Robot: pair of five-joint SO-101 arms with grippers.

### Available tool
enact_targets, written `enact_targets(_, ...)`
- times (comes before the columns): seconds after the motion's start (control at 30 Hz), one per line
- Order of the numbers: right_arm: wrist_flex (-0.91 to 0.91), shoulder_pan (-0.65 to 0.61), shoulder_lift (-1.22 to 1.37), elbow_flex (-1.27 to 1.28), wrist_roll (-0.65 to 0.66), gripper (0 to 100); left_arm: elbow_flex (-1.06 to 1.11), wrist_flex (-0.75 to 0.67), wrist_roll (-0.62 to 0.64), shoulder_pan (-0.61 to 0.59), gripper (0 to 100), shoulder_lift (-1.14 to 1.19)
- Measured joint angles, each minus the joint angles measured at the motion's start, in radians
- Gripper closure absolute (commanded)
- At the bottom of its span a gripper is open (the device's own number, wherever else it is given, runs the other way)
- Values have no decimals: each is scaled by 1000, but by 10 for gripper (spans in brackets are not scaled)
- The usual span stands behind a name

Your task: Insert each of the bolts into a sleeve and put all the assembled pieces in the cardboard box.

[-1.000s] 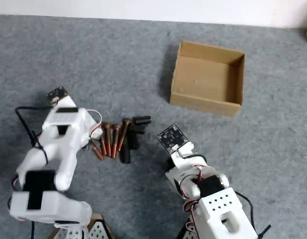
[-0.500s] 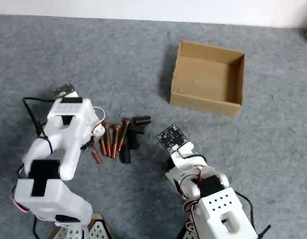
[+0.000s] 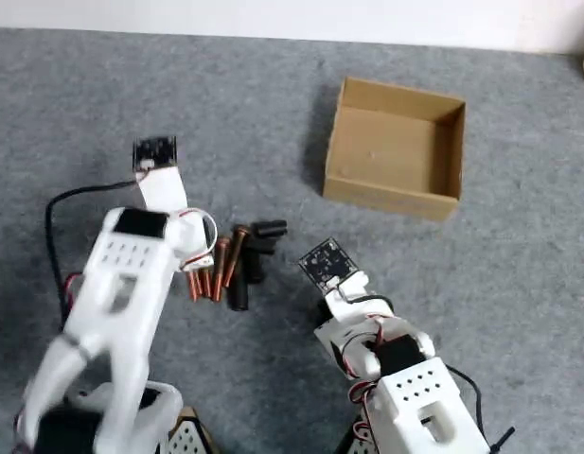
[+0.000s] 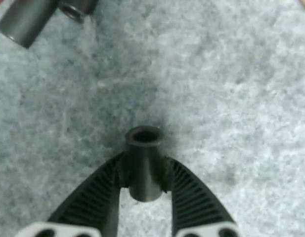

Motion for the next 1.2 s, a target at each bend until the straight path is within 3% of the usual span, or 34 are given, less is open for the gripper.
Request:
enact_targets(0.27,-2,0,0,0,0,994,149,3,-230,80,996,-582)
enact_targets(0.47,-2,0,-107,3,-3,994,334,0,-252,86,996,-979)
enact_targets(0.63,-2,0,-361,25,-75,994,465,-101,-252,86,996,-1220)
enact_targets(0.8,-6,-61,-635,118,-81,994,552,-307,-252,106,996,-1304)
enact_targets(0.93,-54,-140,-644,161,-83,994,637,-552,-230,172,996,-1304)
enact_targets(1.07,-187,-196,-664,161,-83,994,671,-744,-130,221,996,-1304)
enact_targets(1.2,-298,-198,-669,164,-87,994,689,-781,34,213,996,-1304)
